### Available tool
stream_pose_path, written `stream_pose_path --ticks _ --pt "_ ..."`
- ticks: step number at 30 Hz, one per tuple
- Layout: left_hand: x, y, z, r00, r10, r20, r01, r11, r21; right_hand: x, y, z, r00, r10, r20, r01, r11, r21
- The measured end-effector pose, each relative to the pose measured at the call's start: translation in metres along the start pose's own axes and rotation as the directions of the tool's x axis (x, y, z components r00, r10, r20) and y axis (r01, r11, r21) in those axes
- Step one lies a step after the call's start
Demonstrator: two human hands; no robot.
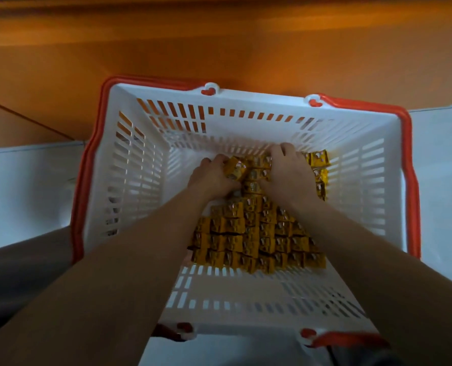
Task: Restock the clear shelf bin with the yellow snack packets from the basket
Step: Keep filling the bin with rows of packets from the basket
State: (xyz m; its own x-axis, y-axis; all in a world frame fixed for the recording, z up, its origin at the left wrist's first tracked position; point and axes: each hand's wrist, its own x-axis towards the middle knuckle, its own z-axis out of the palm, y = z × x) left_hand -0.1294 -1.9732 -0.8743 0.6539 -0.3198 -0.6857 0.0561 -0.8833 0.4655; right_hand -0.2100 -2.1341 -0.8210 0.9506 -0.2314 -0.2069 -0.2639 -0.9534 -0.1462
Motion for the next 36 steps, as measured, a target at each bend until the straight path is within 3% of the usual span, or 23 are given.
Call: stream_pose_path --ticks 7,14,17,24,30,33,36 --pt "-0.007 0.004 0.003 0.997 0.076 -0.033 -0.081 0.977 -0.199 0.005 -0.006 -0.002 0.998 -0.028 0.063 0.024 0.997 0.073" --pt "-0.018 0.007 -0.01 0.99 0.069 -0.122 -0.095 0.971 -0.22 0.0 -0.004 -0.015 0.999 -0.036 -0.001 0.034 0.934 0.355" --pt "-0.035 0.012 -0.028 0.98 0.102 -0.173 -0.133 0.974 -0.184 -0.005 -0.003 -0.034 0.998 -0.056 0.043 0.033 0.907 0.42" --pt "-0.11 0.045 -0.1 0.97 0.203 -0.135 -0.208 0.978 -0.025 -0.023 -0.012 -0.15 0.981 -0.153 0.123 0.056 0.818 0.573" --pt "-0.205 0.116 -0.182 0.926 0.323 -0.197 -0.33 0.944 -0.002 -0.063 -0.022 -0.28 0.958 -0.236 0.161 0.079 0.761 0.644" --pt "-0.255 0.142 -0.206 0.918 0.359 -0.165 -0.389 0.895 -0.218 -0.088 -0.027 -0.33 0.943 -0.32 0.094 0.154 0.669 0.727" --pt "-0.299 0.154 -0.218 0.907 0.392 -0.156 -0.421 0.813 -0.401 -0.107 -0.031 -0.358 0.939 -0.345 -0.01 0.188 0.486 0.854"
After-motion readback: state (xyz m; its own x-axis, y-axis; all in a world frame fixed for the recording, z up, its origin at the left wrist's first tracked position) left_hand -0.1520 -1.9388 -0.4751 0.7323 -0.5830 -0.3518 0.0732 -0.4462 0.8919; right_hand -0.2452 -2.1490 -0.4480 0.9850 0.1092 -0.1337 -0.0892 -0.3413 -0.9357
